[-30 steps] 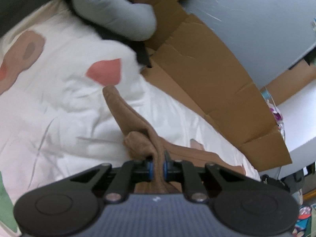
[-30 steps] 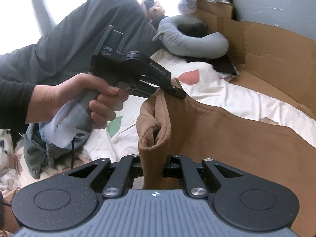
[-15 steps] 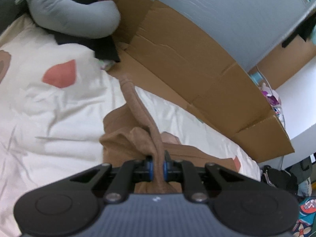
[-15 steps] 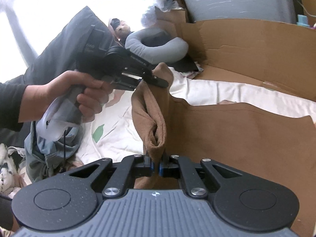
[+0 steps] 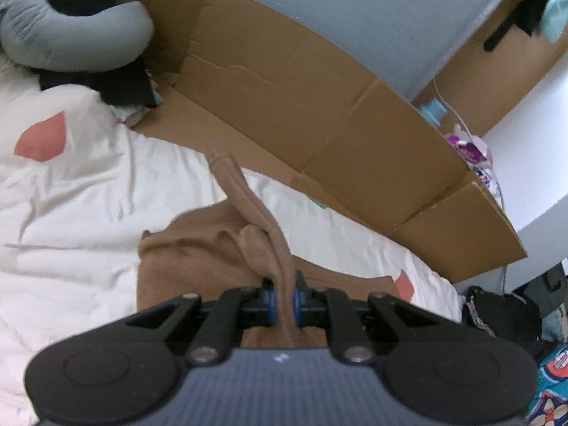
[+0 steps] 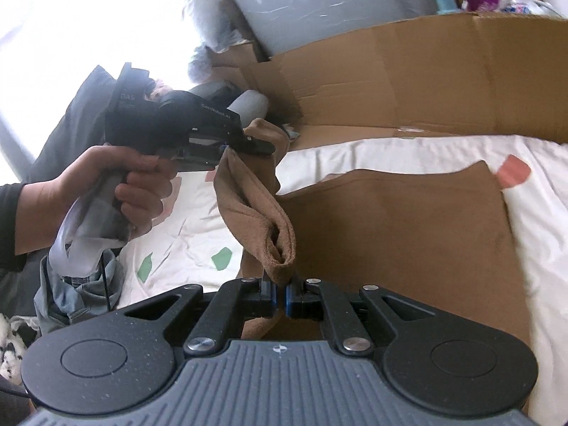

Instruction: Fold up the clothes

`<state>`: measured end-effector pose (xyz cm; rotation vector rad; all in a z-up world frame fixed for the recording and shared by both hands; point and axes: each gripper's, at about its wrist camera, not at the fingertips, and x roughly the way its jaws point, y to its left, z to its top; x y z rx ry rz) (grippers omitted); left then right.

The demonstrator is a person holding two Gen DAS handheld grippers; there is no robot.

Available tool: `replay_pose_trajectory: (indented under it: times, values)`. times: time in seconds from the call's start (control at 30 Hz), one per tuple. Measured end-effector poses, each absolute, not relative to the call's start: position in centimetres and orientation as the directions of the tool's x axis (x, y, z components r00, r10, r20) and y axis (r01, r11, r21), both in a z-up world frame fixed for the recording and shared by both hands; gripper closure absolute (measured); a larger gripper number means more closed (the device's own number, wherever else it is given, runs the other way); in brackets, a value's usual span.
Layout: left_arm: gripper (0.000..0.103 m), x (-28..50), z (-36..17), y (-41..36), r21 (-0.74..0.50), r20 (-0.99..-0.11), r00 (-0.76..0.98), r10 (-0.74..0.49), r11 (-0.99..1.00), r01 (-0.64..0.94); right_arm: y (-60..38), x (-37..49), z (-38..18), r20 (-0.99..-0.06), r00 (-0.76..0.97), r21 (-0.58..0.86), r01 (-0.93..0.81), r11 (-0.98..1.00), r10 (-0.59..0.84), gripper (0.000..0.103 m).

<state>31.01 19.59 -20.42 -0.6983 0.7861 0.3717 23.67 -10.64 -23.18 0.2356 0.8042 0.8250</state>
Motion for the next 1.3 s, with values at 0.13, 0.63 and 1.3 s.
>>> replay_pose_trajectory:
  times: [0.13,0.63,1.3]
  values:
    - [0.093,32.8,-21.0,17.9,-0.411,-0.759,0.649,0.056,0.732,-0.544,-12.4,23.5,-23.9,-0.542,0.422,0.506,-0.527,0.683,0.727,0.100]
    - [0.093,38.7,-24.0,10.2,-0.315,-0.810,0.585,0.033,0.818,-0.482,-19.0,22.8,-27.3,-0.586,0.443,0.559,-0.386,0.734,0.679,0.101]
    - [0.091,46.0,-27.6,2.5,-0.128,-0.901,0.428,0.071,0.900,-0.418,-24.5,22.2,-31.0,-0.627,0.477,0.580,-0.241,0.778,0.616,0.101]
